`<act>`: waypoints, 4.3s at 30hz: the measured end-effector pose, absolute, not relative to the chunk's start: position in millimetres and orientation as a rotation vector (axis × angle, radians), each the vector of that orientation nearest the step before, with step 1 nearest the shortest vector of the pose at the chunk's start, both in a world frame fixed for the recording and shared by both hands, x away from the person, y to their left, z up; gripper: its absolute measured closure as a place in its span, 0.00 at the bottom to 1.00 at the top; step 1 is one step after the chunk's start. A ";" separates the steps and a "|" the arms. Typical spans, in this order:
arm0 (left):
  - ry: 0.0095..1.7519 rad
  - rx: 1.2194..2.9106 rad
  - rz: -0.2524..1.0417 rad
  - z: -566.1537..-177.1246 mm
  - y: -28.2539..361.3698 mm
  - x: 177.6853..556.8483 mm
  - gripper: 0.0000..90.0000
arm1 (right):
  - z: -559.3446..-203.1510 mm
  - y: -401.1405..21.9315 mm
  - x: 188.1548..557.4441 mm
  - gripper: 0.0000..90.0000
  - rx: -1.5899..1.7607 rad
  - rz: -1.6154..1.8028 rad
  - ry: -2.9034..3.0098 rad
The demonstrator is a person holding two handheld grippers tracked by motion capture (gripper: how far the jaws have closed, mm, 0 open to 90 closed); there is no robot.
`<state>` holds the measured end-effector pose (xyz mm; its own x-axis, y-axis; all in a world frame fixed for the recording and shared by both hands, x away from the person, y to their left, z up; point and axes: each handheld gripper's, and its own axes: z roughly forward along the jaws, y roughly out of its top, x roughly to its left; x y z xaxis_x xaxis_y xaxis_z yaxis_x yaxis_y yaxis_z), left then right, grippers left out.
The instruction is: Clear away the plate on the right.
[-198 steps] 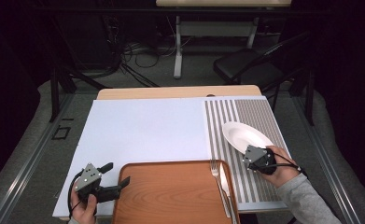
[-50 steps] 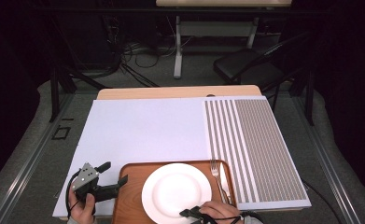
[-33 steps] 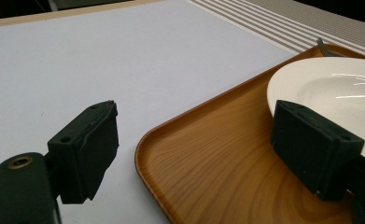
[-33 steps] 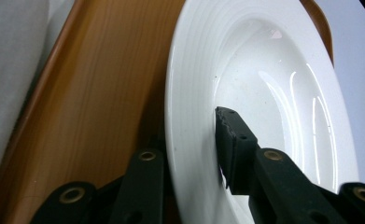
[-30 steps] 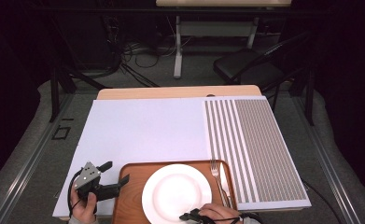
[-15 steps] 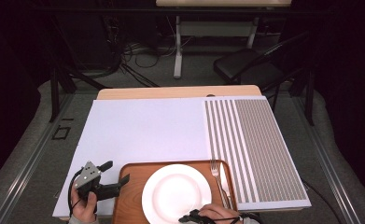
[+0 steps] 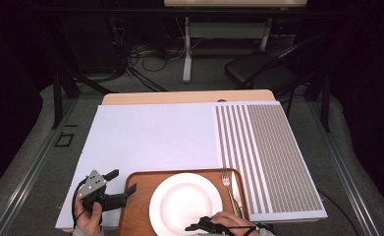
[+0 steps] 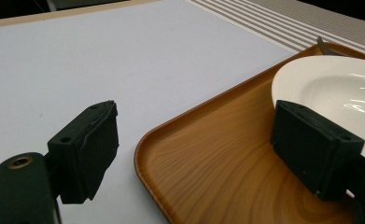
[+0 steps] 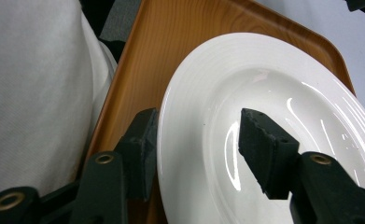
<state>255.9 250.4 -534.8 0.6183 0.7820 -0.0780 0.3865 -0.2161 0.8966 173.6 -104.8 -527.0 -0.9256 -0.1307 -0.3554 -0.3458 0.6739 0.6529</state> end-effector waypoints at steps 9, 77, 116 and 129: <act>0.943 1.829 0.487 -535.1 250.2 255.8 0.17 | -519.1 -109.0 177.7 0.48 -0.327 1.194 2.602; 0.940 1.808 0.498 -533.6 256.8 248.1 0.17 | -498.8 -198.8 271.1 0.00 0.821 1.386 2.263; 0.950 1.800 0.508 -533.1 257.8 247.3 0.17 | -520.8 -306.7 274.2 0.00 1.196 1.282 2.023; 0.952 1.801 0.504 -533.8 258.0 248.1 0.17 | -533.4 -318.9 281.7 0.00 1.257 1.252 2.009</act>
<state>248.1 258.0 -533.8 0.6038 0.7929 -0.0819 0.3774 -0.1939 0.9055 281.7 -318.9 -533.4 -0.4784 0.8743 0.0818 0.4587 0.1694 0.8723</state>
